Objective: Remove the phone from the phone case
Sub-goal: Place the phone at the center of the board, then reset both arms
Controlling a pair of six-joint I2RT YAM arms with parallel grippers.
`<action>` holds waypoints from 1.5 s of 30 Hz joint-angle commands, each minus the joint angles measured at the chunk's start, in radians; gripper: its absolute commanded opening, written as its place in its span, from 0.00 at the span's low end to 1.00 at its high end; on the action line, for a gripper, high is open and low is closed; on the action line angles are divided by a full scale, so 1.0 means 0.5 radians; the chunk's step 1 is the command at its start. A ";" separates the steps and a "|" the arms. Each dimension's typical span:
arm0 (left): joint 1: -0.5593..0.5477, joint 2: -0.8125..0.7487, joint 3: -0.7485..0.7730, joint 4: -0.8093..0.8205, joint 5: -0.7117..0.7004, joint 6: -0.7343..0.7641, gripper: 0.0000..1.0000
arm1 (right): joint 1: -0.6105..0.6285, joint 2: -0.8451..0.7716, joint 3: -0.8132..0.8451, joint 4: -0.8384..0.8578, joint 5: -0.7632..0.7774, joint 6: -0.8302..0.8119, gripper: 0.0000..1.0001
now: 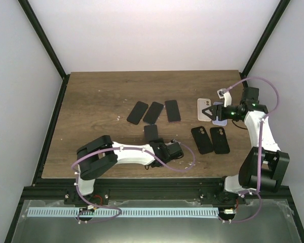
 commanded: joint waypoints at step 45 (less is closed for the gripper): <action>0.428 -0.855 -0.087 0.020 1.204 -0.465 0.79 | -0.012 -0.260 0.164 0.667 0.506 0.586 1.00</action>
